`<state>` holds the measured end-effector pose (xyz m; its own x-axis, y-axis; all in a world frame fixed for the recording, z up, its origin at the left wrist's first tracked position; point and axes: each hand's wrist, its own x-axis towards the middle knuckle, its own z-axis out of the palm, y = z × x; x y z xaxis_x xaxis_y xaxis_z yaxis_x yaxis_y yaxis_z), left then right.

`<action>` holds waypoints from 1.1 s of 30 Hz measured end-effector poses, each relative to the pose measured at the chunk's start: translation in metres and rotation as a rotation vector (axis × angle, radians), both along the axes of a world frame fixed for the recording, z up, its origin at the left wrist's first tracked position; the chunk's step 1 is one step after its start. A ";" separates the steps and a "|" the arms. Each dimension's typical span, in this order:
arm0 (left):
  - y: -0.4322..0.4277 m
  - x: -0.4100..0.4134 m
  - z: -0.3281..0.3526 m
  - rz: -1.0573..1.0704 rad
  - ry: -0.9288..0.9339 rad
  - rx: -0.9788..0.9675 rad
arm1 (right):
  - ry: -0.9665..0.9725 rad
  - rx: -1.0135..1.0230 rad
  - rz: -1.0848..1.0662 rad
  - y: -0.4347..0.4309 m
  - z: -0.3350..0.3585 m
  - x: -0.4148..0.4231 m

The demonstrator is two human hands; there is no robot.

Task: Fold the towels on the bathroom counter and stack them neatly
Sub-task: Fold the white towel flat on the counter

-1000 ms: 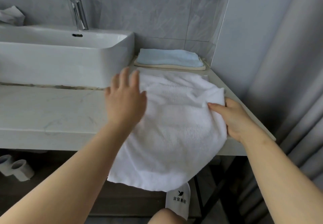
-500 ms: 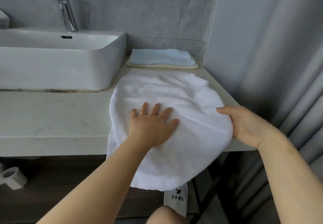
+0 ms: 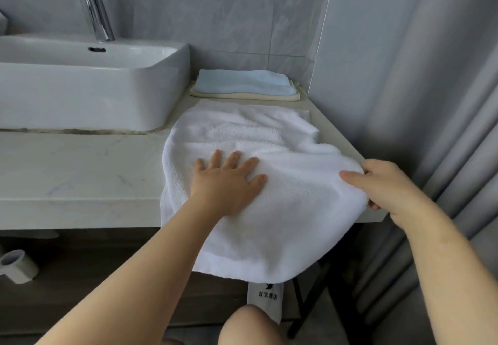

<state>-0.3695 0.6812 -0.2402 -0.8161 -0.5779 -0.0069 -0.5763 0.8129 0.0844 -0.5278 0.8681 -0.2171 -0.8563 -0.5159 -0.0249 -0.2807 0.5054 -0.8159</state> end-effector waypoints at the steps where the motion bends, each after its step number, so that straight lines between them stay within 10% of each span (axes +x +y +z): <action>1: -0.001 0.001 0.000 -0.008 0.003 -0.003 | 0.092 0.001 -0.068 -0.004 -0.002 0.001; 5: -0.001 0.003 -0.001 -0.008 0.013 -0.002 | 0.291 -0.144 0.075 -0.019 -0.002 0.020; 11: -0.006 0.002 0.000 0.025 0.012 0.026 | 0.443 0.314 0.084 -0.047 -0.016 0.015; 25: -0.037 -0.012 0.002 0.075 -0.005 0.076 | 0.943 0.380 0.178 -0.087 -0.017 0.037; 33: -0.031 0.023 0.008 -0.030 0.645 0.187 | 0.650 0.423 0.392 -0.092 -0.022 0.033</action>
